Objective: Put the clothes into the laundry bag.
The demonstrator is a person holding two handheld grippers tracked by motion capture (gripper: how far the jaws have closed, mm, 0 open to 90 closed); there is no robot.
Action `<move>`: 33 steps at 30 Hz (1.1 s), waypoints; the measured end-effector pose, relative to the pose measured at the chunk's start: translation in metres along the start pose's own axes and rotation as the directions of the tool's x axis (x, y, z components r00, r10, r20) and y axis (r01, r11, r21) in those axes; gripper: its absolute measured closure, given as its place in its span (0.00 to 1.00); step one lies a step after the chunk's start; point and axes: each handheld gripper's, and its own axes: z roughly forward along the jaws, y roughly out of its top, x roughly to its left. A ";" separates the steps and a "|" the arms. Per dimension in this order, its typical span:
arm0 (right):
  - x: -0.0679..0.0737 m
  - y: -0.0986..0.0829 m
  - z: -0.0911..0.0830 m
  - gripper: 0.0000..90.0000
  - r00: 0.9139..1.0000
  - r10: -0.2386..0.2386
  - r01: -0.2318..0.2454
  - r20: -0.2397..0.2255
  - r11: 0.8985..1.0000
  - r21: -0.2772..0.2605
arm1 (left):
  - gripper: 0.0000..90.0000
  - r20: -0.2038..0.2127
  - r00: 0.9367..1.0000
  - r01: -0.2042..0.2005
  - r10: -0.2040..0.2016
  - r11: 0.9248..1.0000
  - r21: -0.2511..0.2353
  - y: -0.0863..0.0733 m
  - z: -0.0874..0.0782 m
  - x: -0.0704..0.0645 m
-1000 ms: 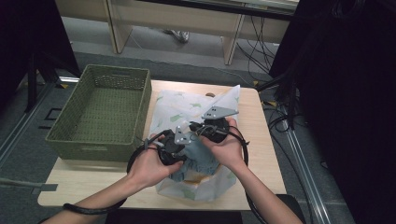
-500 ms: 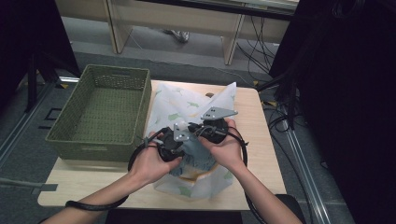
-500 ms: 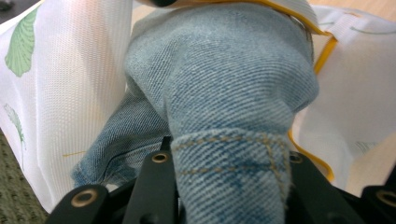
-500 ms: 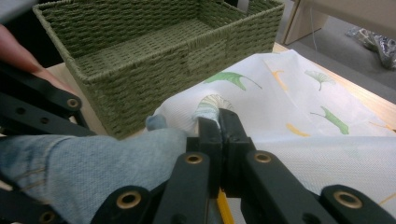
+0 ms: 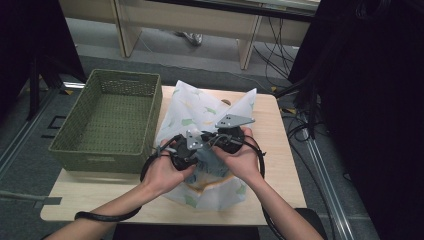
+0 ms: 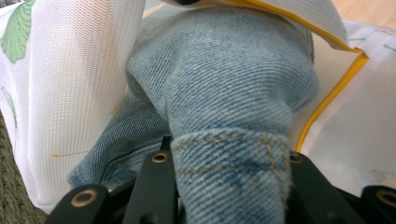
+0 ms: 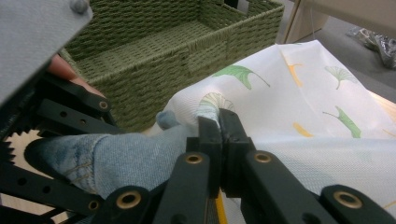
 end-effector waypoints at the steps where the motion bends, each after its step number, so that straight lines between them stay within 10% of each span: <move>1: 0.000 0.000 0.000 1.00 1.000 0.000 0.000 0.000 1.000 0.000 | 0.77 -0.001 1.000 -0.001 0.001 1.000 0.000 0.000 0.001 0.000; 33: -0.004 -0.002 -0.003 1.00 1.000 0.015 -0.015 0.008 1.000 -0.003 | 0.77 -0.061 0.998 0.013 -0.018 0.998 -0.069 -0.005 0.027 0.000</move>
